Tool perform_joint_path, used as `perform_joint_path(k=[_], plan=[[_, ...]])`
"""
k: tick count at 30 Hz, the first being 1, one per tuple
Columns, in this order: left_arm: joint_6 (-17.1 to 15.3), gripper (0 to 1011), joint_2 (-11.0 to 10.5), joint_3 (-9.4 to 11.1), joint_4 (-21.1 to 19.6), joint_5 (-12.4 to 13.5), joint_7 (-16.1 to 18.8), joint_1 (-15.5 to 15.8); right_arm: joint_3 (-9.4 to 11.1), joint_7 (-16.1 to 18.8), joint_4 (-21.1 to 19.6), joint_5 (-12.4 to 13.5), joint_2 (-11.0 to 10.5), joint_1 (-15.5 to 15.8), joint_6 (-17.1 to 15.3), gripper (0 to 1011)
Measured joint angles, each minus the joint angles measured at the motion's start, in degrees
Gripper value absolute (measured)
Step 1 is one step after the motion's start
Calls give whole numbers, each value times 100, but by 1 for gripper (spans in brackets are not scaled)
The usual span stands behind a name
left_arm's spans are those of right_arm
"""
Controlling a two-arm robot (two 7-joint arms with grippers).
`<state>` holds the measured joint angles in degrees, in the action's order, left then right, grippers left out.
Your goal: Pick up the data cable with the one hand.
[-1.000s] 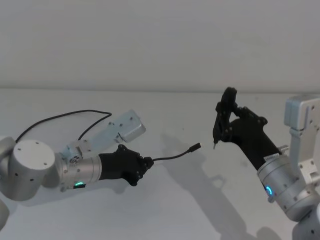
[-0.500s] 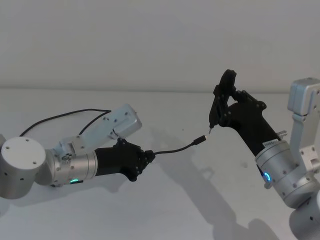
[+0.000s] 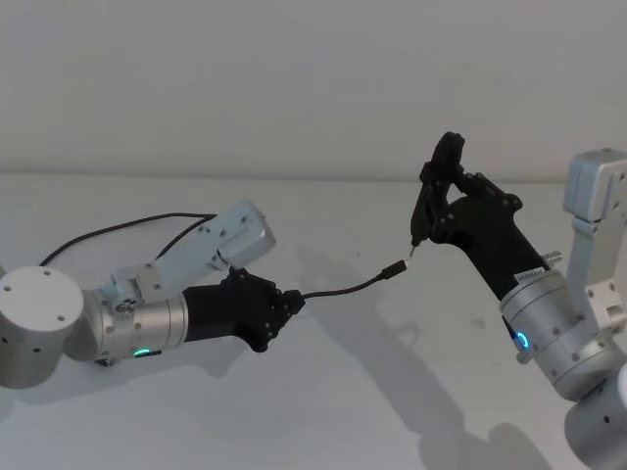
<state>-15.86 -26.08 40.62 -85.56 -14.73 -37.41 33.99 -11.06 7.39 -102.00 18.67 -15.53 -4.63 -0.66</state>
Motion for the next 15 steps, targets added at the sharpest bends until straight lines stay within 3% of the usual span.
perform_joint_path(k=[15], plan=[[27, 41, -15, -12, -32, -8, -11, -9, 32, 120, 207, -26, 87, -82, 52, 275]])
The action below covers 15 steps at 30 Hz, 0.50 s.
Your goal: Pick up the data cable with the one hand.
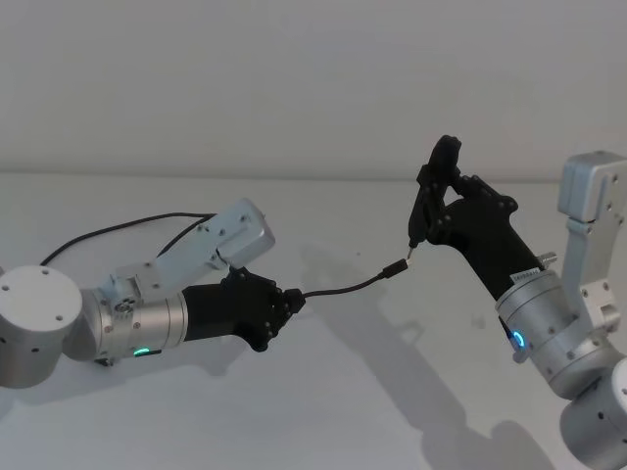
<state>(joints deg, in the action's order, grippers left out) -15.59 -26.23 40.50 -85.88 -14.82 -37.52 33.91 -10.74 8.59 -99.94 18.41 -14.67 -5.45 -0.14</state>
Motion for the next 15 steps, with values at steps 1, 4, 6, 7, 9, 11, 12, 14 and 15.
perform_joint_path(k=[1, 4, 6, 7, 9, 11, 12, 14, 15], plan=[[1, 40, 0, -1, -1, 0, 0, 0, 1, 4, 10, -1, 5, -5, 1, 275], [2, 40, -1, -3, -3, 0, -1, -2, 8, 18, 51, -9, 27, -21, 7, 275], [3, 39, -2, -4, -4, 0, -1, -2, 12, 24, 68, -12, 36, -25, 9, 274], [4, 40, -3, -4, -4, -1, -1, -3, 16, 35, 86, -15, 46, -34, 12, 275], [4, 41, -4, -4, -5, 0, -1, -3, 20, 44, 100, -19, 55, -39, 14, 274], [6, 39, -5, -4, -6, -1, -1, -3, 28, 52, 117, -25, 67, -44, 16, 275], [6, 40, -5, -4, -7, 0, -1, -3, 31, 55, 122, -28, 72, -46, 17, 275], [7, 39, -6, -4, -8, 0, -1, -3, 38, 58, 133, -38, 82, -49, 17, 275], [7, 41, -6, -4, -9, 0, -1, -3, 41, 60, 135, -40, 87, -49, 16, 275]])
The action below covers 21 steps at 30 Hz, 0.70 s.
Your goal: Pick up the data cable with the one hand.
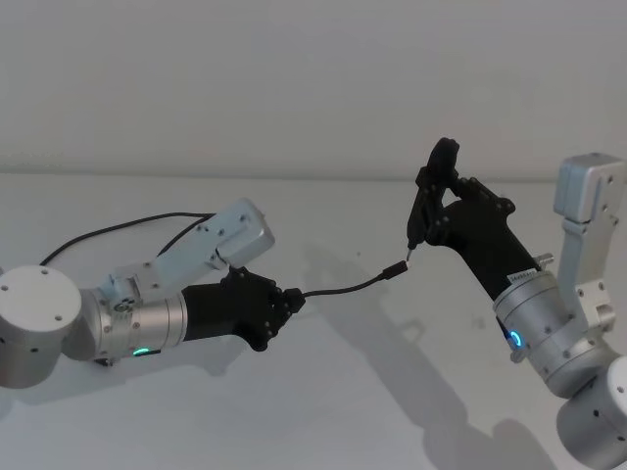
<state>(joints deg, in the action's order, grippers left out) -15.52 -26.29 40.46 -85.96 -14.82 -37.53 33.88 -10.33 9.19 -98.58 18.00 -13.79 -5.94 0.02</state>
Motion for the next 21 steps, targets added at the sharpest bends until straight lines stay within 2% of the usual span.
perform_joint_path(k=[21], plan=[[2, 40, -1, 0, -2, 0, 0, 0, 45, 35, 25, -44, 46, 0, -11, 275]])
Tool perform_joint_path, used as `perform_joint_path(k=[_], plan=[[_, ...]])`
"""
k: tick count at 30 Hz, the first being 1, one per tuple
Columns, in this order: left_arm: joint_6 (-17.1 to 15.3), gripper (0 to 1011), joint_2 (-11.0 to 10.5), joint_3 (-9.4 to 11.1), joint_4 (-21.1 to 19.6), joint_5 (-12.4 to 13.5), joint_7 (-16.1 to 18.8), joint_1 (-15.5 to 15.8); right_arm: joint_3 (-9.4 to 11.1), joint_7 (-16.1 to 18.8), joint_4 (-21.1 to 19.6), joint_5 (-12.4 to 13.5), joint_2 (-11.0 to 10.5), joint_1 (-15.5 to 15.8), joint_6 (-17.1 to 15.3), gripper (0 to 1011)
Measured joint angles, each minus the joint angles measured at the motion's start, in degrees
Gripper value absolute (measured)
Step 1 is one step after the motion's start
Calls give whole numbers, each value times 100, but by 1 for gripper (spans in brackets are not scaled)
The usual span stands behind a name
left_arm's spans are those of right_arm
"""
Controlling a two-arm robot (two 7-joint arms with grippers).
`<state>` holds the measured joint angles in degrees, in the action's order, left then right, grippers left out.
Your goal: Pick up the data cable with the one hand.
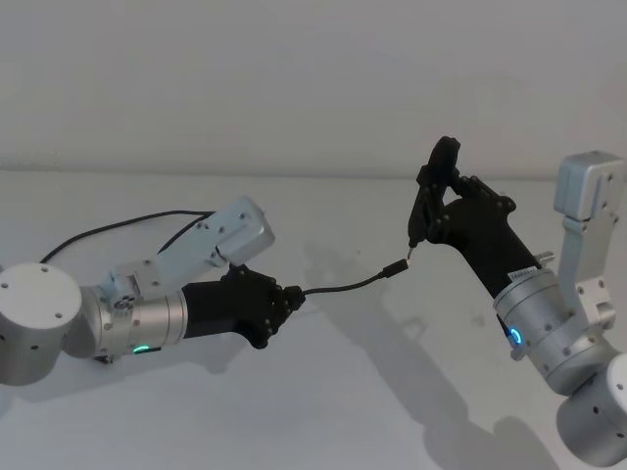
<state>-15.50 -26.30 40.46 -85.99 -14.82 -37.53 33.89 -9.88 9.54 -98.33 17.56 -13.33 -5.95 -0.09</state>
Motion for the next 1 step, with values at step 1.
perform_joint_path(k=[1], plan=[[0, 39, 0, 0, 0, 0, 0, 0, 1, 1, 1, -1, 0, 0, 0, 274]])
